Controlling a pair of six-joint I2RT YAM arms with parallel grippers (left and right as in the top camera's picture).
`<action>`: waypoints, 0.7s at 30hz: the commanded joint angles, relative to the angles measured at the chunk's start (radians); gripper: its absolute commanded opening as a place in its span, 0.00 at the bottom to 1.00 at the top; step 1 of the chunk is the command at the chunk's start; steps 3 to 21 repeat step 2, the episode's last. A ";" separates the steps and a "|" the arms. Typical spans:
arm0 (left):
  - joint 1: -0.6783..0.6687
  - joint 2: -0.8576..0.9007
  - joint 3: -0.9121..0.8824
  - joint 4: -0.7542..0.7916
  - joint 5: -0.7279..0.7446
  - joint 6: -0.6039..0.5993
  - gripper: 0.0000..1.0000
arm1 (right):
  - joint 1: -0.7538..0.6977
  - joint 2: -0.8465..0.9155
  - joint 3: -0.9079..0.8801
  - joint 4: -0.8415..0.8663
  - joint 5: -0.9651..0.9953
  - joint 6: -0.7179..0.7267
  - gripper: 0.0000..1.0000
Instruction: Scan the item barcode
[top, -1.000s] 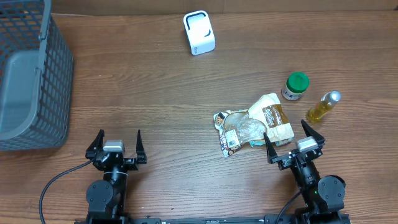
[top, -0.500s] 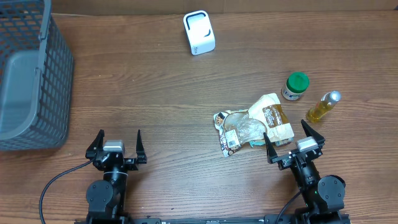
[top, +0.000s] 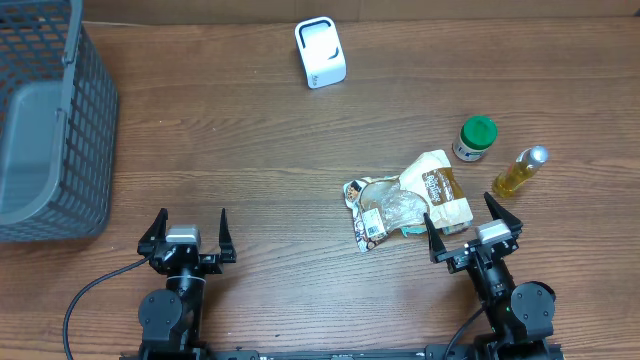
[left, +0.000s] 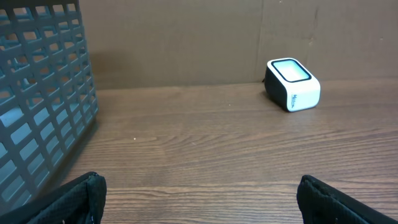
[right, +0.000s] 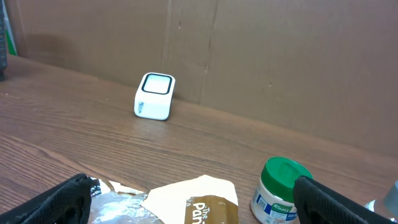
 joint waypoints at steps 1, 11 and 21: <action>0.006 -0.013 -0.004 0.003 0.012 -0.020 0.99 | 0.002 -0.009 -0.011 0.005 -0.002 0.000 1.00; 0.006 -0.013 -0.004 0.003 0.012 -0.020 1.00 | 0.002 -0.009 -0.011 0.005 -0.002 0.000 1.00; 0.006 -0.013 -0.004 0.003 0.012 -0.020 1.00 | 0.002 -0.009 -0.011 0.005 -0.002 0.000 1.00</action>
